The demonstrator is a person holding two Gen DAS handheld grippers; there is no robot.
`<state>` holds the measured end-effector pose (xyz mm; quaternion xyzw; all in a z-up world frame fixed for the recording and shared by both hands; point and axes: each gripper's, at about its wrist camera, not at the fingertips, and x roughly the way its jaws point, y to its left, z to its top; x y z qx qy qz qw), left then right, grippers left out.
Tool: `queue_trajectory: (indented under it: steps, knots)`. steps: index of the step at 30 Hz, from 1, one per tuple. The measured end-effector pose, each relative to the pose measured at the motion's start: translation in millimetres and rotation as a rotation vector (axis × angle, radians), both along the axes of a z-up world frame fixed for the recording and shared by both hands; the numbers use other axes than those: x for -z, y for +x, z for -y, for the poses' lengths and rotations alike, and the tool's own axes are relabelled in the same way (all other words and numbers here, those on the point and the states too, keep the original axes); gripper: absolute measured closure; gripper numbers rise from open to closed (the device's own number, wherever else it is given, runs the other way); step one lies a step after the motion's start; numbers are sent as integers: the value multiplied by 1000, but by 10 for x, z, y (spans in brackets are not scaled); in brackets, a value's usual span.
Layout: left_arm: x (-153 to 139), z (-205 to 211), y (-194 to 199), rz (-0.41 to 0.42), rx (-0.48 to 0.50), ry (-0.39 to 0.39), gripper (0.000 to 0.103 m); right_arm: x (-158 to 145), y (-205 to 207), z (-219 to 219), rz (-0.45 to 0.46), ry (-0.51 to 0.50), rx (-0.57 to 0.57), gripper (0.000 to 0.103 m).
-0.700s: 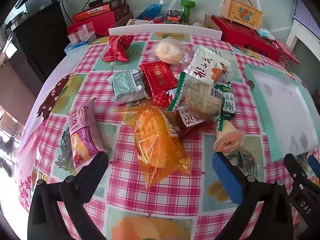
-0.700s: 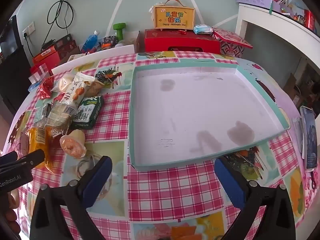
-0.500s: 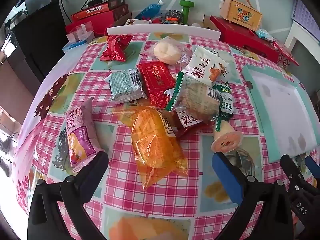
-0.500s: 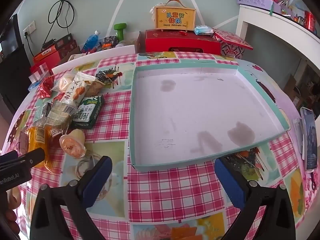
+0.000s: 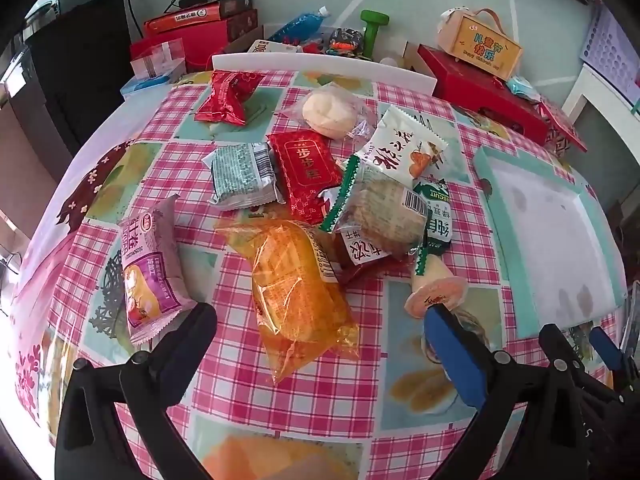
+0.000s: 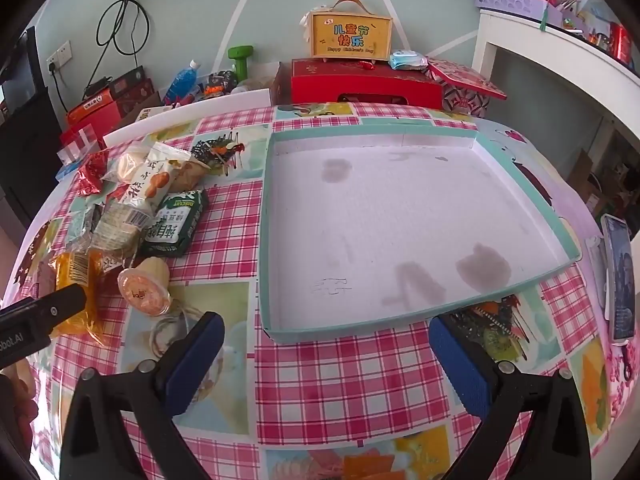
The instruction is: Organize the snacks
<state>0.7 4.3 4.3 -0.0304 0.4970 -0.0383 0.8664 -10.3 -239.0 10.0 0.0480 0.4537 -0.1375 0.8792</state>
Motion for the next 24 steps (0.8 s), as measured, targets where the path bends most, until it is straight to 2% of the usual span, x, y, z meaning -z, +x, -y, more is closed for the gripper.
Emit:
queue_trajectory:
  steps: [15,24]
  knots:
    - [57,48,10,-24,20,50,0,15,-1,-8,-7,-4,-3,0]
    - [54,80,4,-24,39,46,0,28,2,-9,-10,-5,-2,0]
